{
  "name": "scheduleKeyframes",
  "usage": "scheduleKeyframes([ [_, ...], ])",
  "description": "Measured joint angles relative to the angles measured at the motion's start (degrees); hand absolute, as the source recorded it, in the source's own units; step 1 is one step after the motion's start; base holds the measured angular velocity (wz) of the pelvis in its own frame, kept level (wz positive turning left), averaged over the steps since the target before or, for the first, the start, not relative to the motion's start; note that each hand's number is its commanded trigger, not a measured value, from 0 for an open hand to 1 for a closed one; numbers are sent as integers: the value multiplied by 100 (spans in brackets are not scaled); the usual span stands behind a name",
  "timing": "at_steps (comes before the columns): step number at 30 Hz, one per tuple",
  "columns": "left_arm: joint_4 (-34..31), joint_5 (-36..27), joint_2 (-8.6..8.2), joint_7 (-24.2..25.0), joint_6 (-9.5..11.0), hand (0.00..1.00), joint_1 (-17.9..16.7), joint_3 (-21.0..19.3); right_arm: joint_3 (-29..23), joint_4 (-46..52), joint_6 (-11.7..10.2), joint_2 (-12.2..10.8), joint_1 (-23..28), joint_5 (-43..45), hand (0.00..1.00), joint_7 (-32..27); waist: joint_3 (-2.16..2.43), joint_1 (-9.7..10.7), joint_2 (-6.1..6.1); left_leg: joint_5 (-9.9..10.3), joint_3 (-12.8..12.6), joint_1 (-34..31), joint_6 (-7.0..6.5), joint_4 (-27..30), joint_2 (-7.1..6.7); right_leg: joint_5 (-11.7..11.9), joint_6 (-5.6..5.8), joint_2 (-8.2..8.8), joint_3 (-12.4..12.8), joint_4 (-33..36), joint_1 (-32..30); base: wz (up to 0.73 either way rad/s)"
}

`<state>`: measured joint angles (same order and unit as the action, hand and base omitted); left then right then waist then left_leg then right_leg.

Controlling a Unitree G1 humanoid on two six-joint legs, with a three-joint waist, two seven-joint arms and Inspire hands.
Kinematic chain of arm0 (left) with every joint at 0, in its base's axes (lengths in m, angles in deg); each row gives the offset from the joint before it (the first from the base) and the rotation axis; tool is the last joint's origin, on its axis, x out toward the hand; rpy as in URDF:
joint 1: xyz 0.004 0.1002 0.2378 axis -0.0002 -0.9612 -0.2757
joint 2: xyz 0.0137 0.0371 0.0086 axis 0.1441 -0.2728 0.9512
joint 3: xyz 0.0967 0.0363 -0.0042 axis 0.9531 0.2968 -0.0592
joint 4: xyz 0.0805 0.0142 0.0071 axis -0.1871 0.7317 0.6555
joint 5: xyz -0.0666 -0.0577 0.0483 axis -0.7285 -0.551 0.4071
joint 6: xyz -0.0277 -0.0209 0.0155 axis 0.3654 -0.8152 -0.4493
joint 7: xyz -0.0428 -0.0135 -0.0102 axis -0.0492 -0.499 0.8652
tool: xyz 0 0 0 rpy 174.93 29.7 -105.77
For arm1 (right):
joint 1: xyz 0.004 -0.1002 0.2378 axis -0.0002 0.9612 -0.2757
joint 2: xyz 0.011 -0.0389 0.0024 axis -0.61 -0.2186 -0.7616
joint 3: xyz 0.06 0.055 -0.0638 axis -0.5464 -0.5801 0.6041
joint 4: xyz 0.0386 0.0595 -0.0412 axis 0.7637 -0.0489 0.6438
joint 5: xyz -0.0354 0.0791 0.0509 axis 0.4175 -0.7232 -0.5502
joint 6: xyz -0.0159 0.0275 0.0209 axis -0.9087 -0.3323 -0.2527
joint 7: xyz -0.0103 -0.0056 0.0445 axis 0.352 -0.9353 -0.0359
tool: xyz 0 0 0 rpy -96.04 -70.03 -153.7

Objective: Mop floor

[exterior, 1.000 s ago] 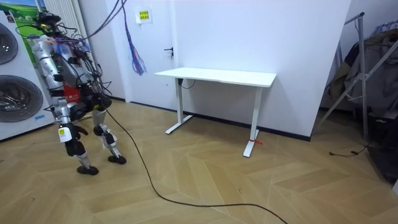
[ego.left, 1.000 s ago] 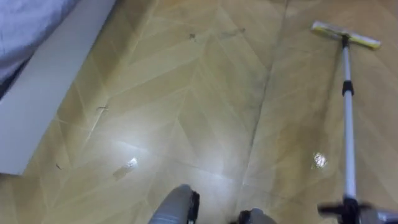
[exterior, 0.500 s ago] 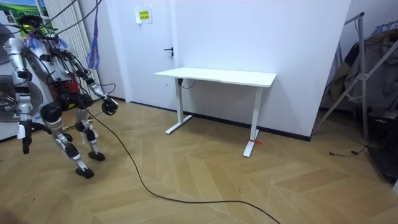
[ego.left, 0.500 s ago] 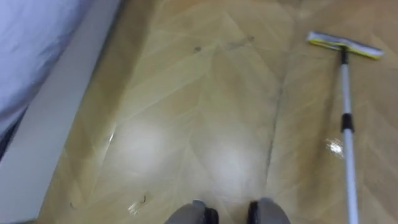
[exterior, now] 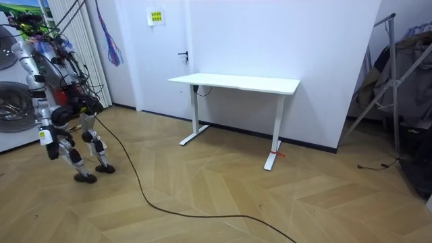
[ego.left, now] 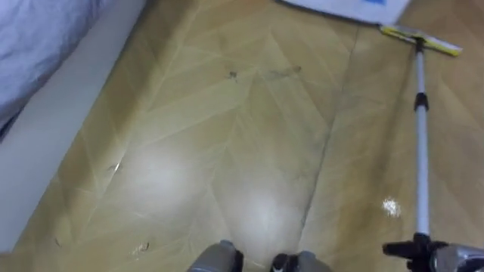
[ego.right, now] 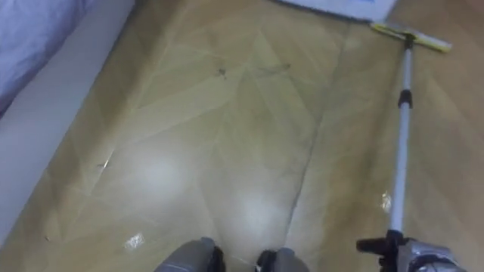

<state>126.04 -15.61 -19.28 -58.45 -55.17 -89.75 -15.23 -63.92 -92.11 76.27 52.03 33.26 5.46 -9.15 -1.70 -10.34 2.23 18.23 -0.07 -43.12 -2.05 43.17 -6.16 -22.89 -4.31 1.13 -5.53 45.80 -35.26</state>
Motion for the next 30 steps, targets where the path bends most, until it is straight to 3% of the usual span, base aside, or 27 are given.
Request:
scheduleKeyframes([
  [1,17,2,-22,39,-3,0,-35,-5,0,-43,-32,-43,94,-19,100,2,-5,-27,-10,-146,-38,93,-66,-61,38,-40,46,-54,77,-2,52,9],
  [2,78,3,-89,95,-23,0,-67,-21,11,-79,-95,-91,305,-108,100,46,-1,-31,-51,-253,-321,299,-285,-87,213,-122,89,-88,163,16,226,-24],
  [3,109,4,-164,93,-16,0,-36,-67,41,-78,-170,-122,520,-154,100,78,0,-37,-80,-221,-631,472,-385,-67,385,-164,121,-81,220,42,356,-33],
  [5,166,4,-255,71,31,0,67,-115,147,-77,-231,-161,782,-116,100,37,-6,-9,-152,-76,-797,665,-526,-42,436,-149,157,-29,194,168,435,-47],
  [7,234,27,-292,8,106,0,296,-171,178,-80,-273,-278,1093,85,100,-142,42,132,-268,-46,-820,844,-588,-108,439,-104,241,47,80,156,561,-28],
  [9,239,105,-295,-240,246,0,462,-397,167,-88,-266,-570,1357,240,100,-363,52,231,-281,-62,-865,1225,-584,-430,417,-44,291,140,-93,-235,867,-53],
  [11,259,106,-341,-369,240,0,439,-500,190,-88,-267,-702,1503,342,100,-341,59,250,-297,-112,-828,1638,-532,-793,375,49,183,119,-159,-819,1303,-92],
  [14,258,105,-402,-370,215,0,354,-501,304,-78,-277,-773,1754,344,100,-272,106,420,-386,-276,-711,2295,-474,-1453,325,355,184,102,-404,-1628,2034,-41],
  [16,264,106,-369,-373,215,0,292,-570,297,-86,-263,-854,1876,350,100,-191,101,484,-305,-403,-712,2709,-438,-1869,273,441,183,115,-448,-2006,2380,0],
  [18,208,119,-331,-369,192,0,30,-673,284,-53,-253,-949,1955,446,100,-69,136,546,-160,-522,-731,3170,-389,-2314,255,547,181,93,-479,-2477,2835,0],
  [22,155,107,-354,-349,35,0,-279,-686,272,104,-266,-995,2061,462,100,-3,176,594,-65,-540,-699,3594,-365,-2527,256,662,178,32,-581,-2994,3400,10],
  [25,231,111,-359,-347,-6,0,-286,-693,128,258,-332,-1020,2054,456,100,74,156,601,-50,-540,-664,3709,-363,-2559,260,728,167,-3,-619,-3168,3606,6],
  [26,228,130,-365,-346,-3,0,-284,-695,103,358,-384,-1026,2053,398,100,124,106,600,-20,-540,-647,3760,-362,-2576,264,762,164,-22,-606,-3243,3684,0],
  [30,229,374,-387,-322,-17,0,-238,-749,70,427,-559,-1141,2031,317,100,249,60,697,-61,-531,-560,3983,-320,-2704,258,788,163,-41,-639,-3336,3922,3],
])
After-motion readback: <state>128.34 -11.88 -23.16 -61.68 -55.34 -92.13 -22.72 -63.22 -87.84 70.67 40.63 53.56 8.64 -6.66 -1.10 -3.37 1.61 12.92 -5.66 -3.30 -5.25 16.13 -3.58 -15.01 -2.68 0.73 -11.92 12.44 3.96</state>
